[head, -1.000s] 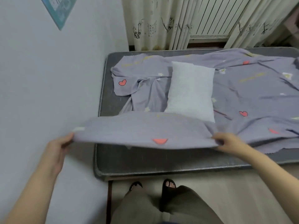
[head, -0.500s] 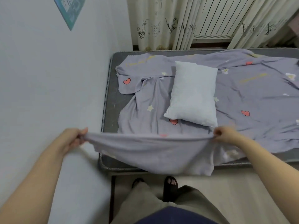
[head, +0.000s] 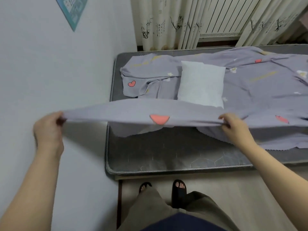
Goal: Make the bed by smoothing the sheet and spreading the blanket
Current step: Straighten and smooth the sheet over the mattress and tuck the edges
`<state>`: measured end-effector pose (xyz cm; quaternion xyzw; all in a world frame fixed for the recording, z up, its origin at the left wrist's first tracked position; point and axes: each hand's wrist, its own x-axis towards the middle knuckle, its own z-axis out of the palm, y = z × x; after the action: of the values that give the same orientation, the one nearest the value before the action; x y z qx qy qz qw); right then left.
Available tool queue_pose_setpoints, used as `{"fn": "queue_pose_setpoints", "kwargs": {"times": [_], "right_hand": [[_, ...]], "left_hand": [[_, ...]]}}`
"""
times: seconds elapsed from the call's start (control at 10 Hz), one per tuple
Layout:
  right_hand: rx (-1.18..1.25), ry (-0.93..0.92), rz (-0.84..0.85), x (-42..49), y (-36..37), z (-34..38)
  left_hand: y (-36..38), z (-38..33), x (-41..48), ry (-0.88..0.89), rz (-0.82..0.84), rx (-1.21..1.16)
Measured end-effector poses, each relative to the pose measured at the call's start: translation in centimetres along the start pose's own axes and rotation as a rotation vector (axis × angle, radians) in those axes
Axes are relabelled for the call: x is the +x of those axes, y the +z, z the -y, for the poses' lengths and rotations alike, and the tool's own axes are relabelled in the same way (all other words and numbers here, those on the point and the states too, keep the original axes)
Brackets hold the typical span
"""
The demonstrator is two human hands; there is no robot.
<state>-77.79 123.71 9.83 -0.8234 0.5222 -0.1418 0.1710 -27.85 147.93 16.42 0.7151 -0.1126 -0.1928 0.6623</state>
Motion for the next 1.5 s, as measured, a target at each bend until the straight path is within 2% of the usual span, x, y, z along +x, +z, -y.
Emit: {"fn": "queue_pose_setpoints", "kwargs": {"times": [0.1, 0.2, 0.4, 0.5, 0.6, 0.7, 0.9, 1.0, 1.1, 1.2, 1.3, 1.4, 1.5], "right_hand": [[-0.155, -0.154, 0.145, -3.7, 1.8, -2.1], [-0.140, -0.083, 0.224, -5.8, 3.0, -3.6], [-0.082, 0.040, 0.597, -6.7, 4.4, -5.6], [-0.054, 0.048, 0.672, -7.2, 4.9, -6.0], [-0.011, 0.100, 0.610, -7.3, 4.9, -6.1], [-0.050, 0.097, 0.415, -6.1, 4.3, -5.6], [-0.026, 0.055, 0.086, -1.5, 0.5, -2.5], [0.047, 0.024, 0.060, -0.4, -1.6, -1.2], [0.132, 0.090, 0.253, -1.6, -3.1, -1.1], [0.077, 0.101, 0.498, -4.1, -3.2, -2.5], [-0.101, 0.061, 0.716, -6.1, -2.0, -4.2], [-0.290, 0.015, 0.712, -7.4, -0.4, -5.3], [-0.206, 0.080, 0.658, -8.4, 0.8, -6.3]], "left_hand": [[-3.2, 5.8, -3.4, -0.159, 0.028, 0.143], [-4.5, 9.5, -6.0, -0.235, 0.004, 0.149], [-5.5, 12.2, -8.7, -0.345, -0.076, 0.066], [-5.8, 12.6, -9.2, -0.420, -0.091, -0.026], [-5.8, 12.5, -8.6, -0.491, -0.086, -0.092], [-4.7, 11.7, -7.0, -0.523, -0.091, -0.138], [-0.9, 6.8, -2.2, -0.400, -0.023, -0.228], [0.0, 3.3, -1.3, -0.298, -0.034, -0.330], [-0.9, 2.5, -2.5, -0.292, -0.114, -0.335], [-2.6, 4.6, -4.8, -0.445, -0.132, -0.220], [-4.6, 7.9, -8.3, -0.586, -0.062, 0.006], [-7.1, 10.8, -12.3, -0.412, 0.071, 0.734], [-7.3, 12.1, -13.6, -0.439, 0.278, 1.087]]}}
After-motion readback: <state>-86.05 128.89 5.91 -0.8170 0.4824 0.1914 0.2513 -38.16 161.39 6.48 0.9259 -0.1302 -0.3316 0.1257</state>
